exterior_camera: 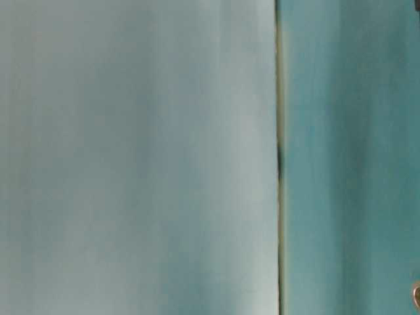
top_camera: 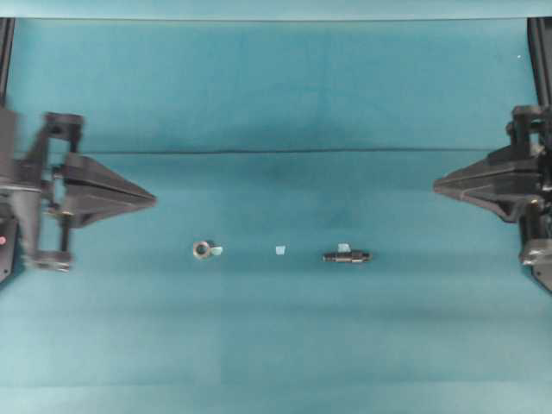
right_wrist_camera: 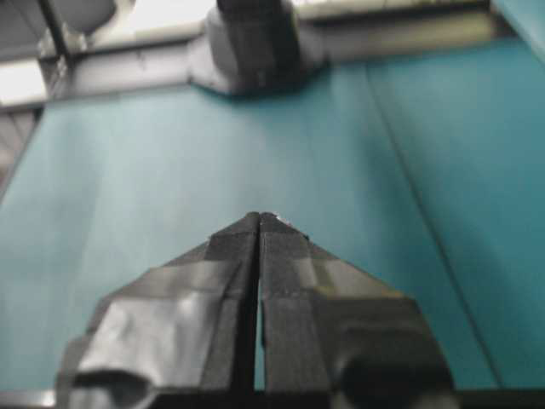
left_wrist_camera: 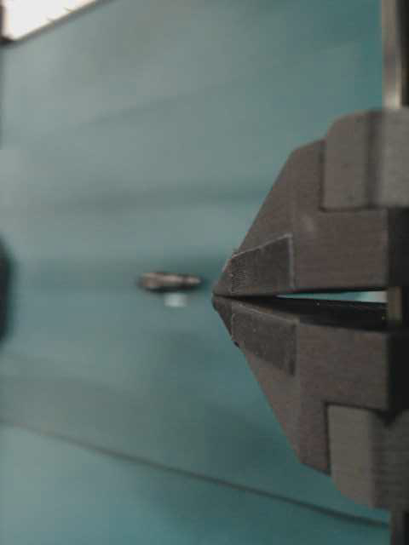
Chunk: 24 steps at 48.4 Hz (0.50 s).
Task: Insert the washer onto the shaft with both hands.
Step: 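Move both grippers down over the washer and the shaft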
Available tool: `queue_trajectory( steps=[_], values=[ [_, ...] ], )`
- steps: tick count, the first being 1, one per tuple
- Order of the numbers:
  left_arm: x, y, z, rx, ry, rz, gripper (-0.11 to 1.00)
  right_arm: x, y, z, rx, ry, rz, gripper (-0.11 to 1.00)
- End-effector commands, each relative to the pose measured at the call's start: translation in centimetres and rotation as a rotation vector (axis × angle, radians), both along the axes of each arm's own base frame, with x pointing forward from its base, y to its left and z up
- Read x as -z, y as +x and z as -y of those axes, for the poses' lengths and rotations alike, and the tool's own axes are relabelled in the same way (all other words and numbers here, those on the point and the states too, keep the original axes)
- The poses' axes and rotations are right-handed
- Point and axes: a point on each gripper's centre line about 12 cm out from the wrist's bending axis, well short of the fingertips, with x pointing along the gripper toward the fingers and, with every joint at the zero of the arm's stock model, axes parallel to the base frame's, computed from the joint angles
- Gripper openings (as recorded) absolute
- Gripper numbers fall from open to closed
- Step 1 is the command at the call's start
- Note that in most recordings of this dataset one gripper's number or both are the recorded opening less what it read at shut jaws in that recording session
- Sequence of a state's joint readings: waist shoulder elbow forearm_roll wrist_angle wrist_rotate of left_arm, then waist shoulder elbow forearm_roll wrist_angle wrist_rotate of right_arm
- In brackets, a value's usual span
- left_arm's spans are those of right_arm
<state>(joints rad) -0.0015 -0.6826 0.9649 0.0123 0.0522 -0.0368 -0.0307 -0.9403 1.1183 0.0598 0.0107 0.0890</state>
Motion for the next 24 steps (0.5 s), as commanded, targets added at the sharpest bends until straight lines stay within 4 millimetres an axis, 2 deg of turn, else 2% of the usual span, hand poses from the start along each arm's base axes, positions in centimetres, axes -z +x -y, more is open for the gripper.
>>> queue_trajectory(
  steps=[1, 24],
  values=[
    [-0.4, 1.1, -0.1, -0.002, 0.006, -0.034, 0.02, -0.3, 0.6, 0.0, 0.003, 0.02, -0.05, -0.1],
    [2.6, 4.1, -0.1, -0.004, 0.004, -0.285, 0.02, 4.7, 5.6, 0.1, 0.002, 0.052, -0.454, -0.1]
  ],
)
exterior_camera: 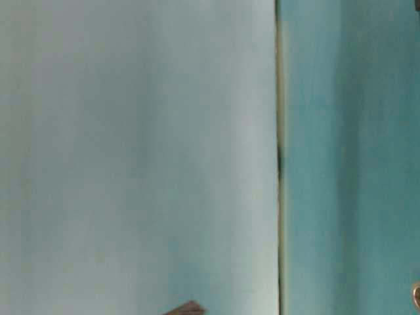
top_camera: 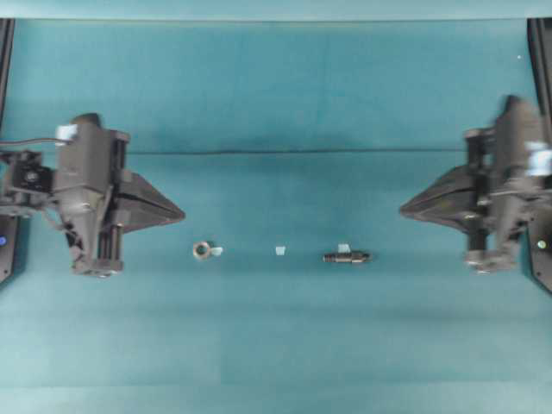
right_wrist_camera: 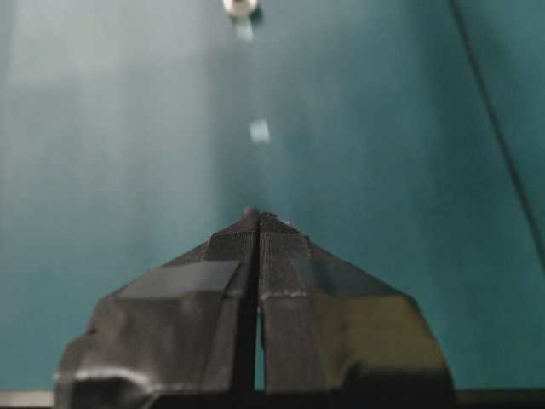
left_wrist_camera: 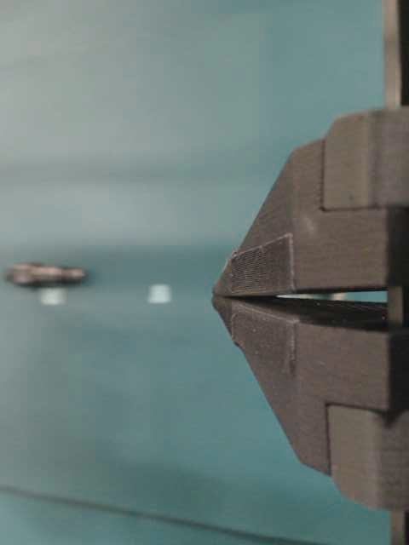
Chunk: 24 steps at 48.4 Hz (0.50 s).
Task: Insert the washer onto the shaft with both hands.
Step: 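Move both grippers down over the washer and the shaft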
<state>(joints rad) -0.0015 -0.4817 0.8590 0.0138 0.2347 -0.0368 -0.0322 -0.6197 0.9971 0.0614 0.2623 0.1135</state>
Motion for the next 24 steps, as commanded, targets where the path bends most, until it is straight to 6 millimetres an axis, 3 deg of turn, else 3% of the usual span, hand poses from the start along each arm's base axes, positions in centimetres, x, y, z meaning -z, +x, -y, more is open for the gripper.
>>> queue_trajectory(
  steps=[1, 24],
  values=[
    [-0.5, 0.9, -0.1, -0.002, 0.002, -0.02, 0.02, -0.4, 1.4, 0.0, 0.004, 0.008, -0.017, -0.1],
    [3.8, 3.9, 0.5, 0.008, 0.002, -0.298, 0.02, 3.9, 5.6, -1.1, -0.058, -0.002, -0.406, -0.1]
  ],
)
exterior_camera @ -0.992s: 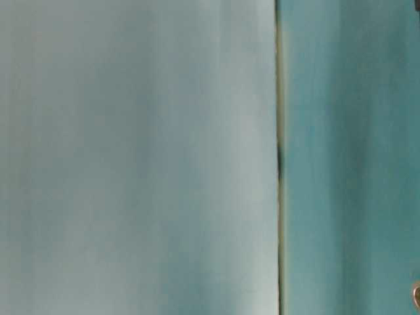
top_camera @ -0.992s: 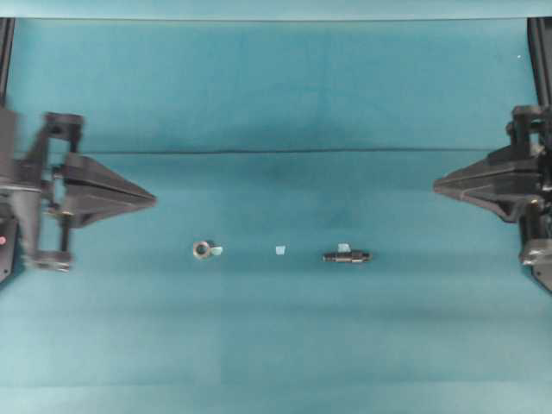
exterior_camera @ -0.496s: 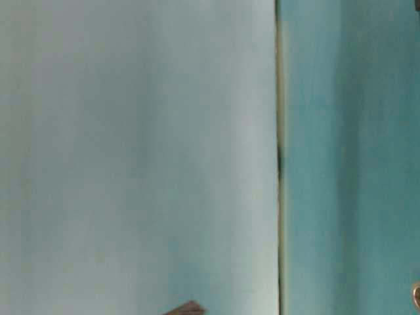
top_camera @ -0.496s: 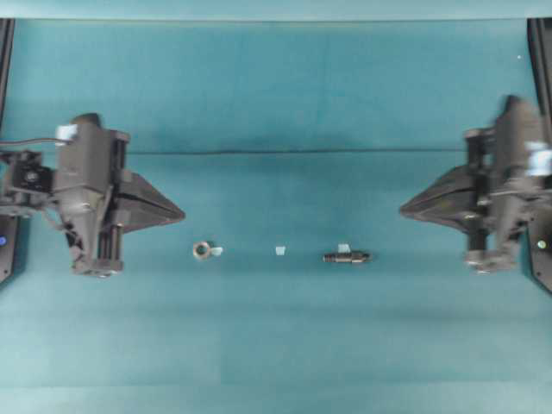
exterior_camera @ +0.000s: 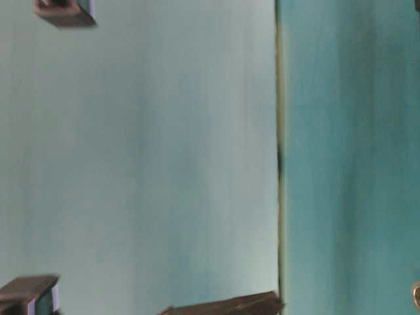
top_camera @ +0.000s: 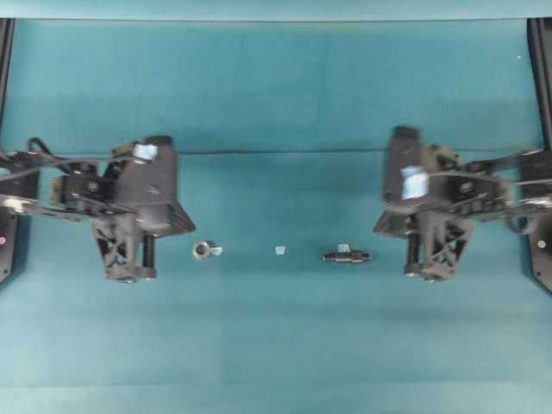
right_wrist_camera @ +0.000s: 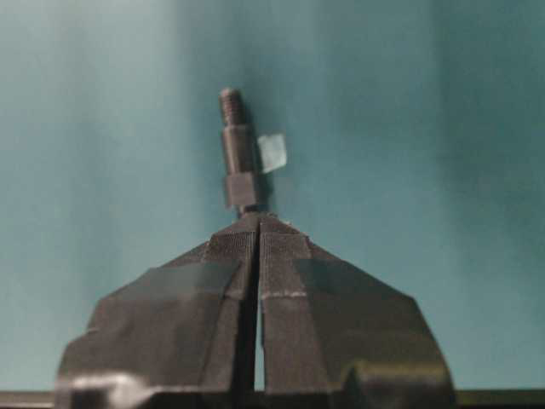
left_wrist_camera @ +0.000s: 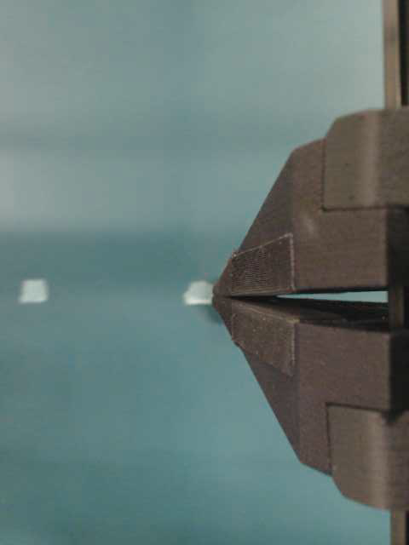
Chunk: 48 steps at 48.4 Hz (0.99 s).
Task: Insert the washer onto the shaft with both hands.
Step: 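Move both grippers down over the washer and the shaft, then lower the left gripper around the washer and the right around the shaft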
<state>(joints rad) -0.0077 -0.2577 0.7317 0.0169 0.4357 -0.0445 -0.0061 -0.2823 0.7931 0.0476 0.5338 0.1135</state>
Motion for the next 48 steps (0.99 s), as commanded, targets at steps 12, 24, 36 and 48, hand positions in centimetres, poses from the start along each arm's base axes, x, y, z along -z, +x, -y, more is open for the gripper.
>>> queue_trajectory(
  steps=[12, 24, 36, 48],
  values=[
    [2.3, 1.9, 1.0, 0.029, 0.001, -0.078, 0.02, 1.4, 1.9, -1.1, -0.035, -0.002, -0.057, -0.1],
    [3.1, 2.1, 0.9, 0.027, 0.005, -0.133, 0.02, 2.5, 2.3, -1.0, -0.047, -0.019, -0.09, -0.1],
    [3.4, 1.5, 0.9, 0.026, 0.007, -0.185, 0.02, 2.4, 2.9, -0.9, -0.057, -0.034, -0.081, -0.1],
    [3.9, 1.2, 0.8, 0.025, 0.009, -0.227, 0.02, 2.8, 3.4, -1.0, -0.053, -0.032, -0.089, -0.09]
  ],
)
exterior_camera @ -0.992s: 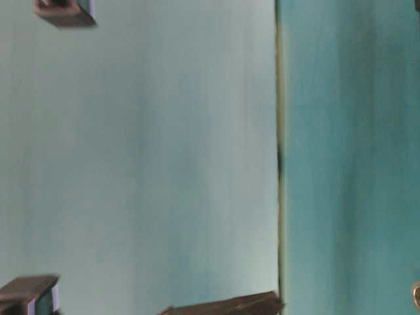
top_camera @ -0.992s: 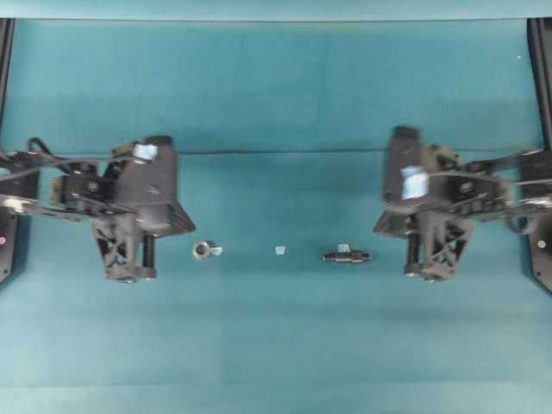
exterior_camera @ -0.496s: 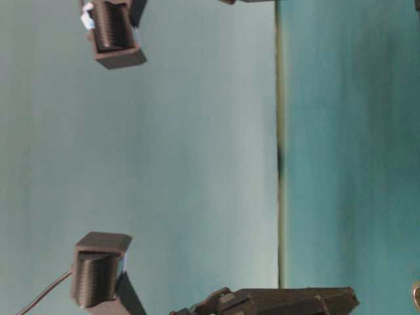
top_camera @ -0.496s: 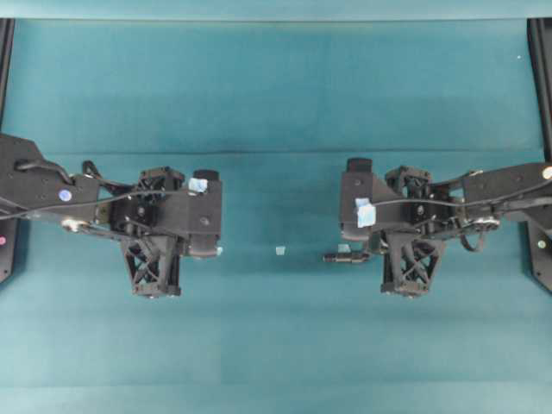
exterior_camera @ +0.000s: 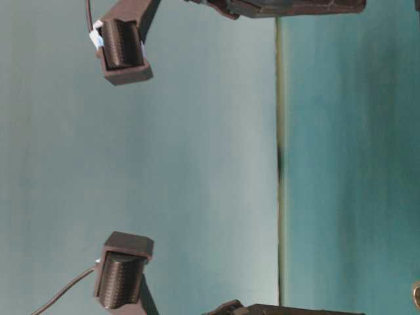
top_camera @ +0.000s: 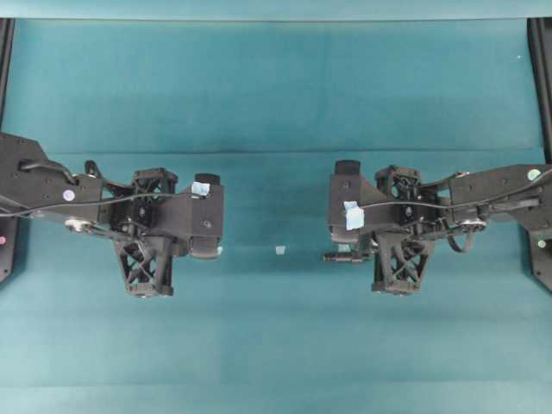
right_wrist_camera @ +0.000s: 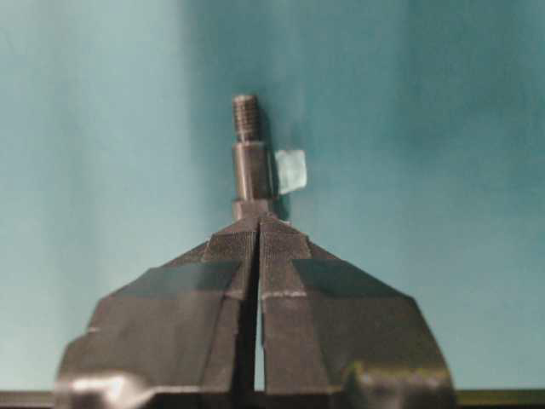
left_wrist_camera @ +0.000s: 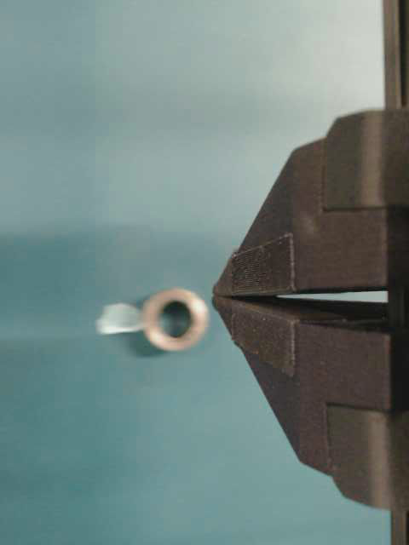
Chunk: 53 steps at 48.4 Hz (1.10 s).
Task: Insert the washer onto the shaft with both hands.
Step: 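Lower the left gripper around the washer and the right around the shaft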
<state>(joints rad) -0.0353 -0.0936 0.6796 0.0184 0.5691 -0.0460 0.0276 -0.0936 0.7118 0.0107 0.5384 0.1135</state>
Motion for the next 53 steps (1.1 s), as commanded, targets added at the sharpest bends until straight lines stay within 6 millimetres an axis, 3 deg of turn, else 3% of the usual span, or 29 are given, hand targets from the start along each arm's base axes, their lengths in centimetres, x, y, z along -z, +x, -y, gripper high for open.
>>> queue_trajectory(
  steps=[1, 8, 15, 20, 25, 30, 38, 42, 53],
  values=[
    [-0.6, 0.4, 0.0, 0.001, 0.001, 0.018, 0.02, -0.5, 0.6, -0.1, 0.0, 0.001, 0.023, -0.09],
    [-0.7, 0.7, -0.1, -0.003, -0.001, 0.046, 0.02, -0.2, 0.6, -0.1, -0.001, 0.0, 0.017, -0.06],
    [-0.9, 1.2, -0.2, -0.004, -0.002, 0.089, 0.02, 0.0, 0.6, -0.1, -0.002, 0.0, 0.011, 0.04],
    [-1.0, 1.2, -0.4, -0.01, -0.002, 0.094, 0.02, 0.2, 0.6, -0.1, -0.001, 0.0, 0.008, 0.21],
    [-0.7, 1.1, -0.6, -0.014, 0.0, 0.087, 0.03, 0.4, 0.6, -0.1, -0.002, -0.001, 0.002, 0.48],
    [-0.3, 1.1, -0.6, -0.009, 0.002, 0.075, 0.22, 0.8, 0.6, -0.1, -0.004, -0.004, -0.011, 0.73],
    [0.9, 1.0, -0.3, -0.012, -0.002, 0.034, 0.73, 1.1, 0.7, -0.1, -0.005, -0.005, -0.02, 0.72],
    [1.6, 1.1, -0.1, 0.004, 0.003, 0.02, 0.91, 1.1, 0.7, -0.1, -0.005, -0.005, -0.023, 0.72],
    [2.2, 1.5, -0.2, 0.004, 0.002, 0.041, 0.89, 1.4, 0.7, -0.1, -0.005, -0.005, -0.029, 0.71]
  ],
)
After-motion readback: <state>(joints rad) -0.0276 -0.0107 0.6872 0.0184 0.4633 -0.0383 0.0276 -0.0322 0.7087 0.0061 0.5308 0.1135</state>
